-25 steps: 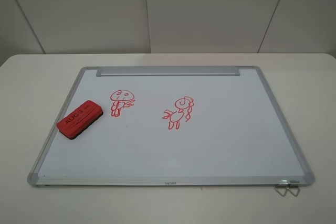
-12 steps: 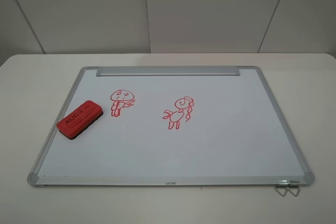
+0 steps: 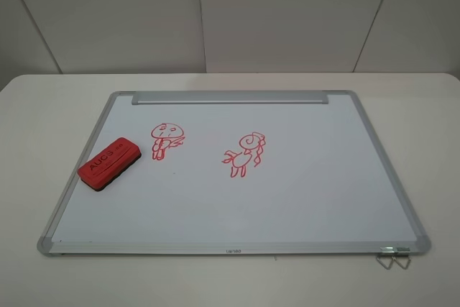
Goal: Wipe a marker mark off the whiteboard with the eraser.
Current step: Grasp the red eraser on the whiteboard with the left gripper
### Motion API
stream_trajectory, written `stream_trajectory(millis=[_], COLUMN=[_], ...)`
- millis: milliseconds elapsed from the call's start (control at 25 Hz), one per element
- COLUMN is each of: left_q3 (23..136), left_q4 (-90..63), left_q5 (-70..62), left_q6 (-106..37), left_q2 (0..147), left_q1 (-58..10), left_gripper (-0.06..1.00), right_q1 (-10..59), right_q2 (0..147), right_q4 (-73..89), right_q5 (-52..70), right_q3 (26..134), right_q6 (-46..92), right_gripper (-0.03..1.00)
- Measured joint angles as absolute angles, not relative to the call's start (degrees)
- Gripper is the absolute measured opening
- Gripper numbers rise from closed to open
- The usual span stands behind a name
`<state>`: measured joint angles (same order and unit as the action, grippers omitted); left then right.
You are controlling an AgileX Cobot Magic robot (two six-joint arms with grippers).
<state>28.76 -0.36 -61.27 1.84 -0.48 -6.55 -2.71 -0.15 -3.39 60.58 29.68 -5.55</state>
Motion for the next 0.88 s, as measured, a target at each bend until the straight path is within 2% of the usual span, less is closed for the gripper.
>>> stream_trajectory(millis=[880], left_q3=[29.98], left_q4=[0.41], left_q5=[-59.13], left_q6=[1.84], left_q2=[1.66], left_q1=[-6.55], left_gripper=[0.72], right_q1=[-2.71], right_q2=[-0.15], right_q4=[-3.39], right_q5=[60.58], right_q3=[29.68], right_q6=[-5.55], right_gripper=[0.72])
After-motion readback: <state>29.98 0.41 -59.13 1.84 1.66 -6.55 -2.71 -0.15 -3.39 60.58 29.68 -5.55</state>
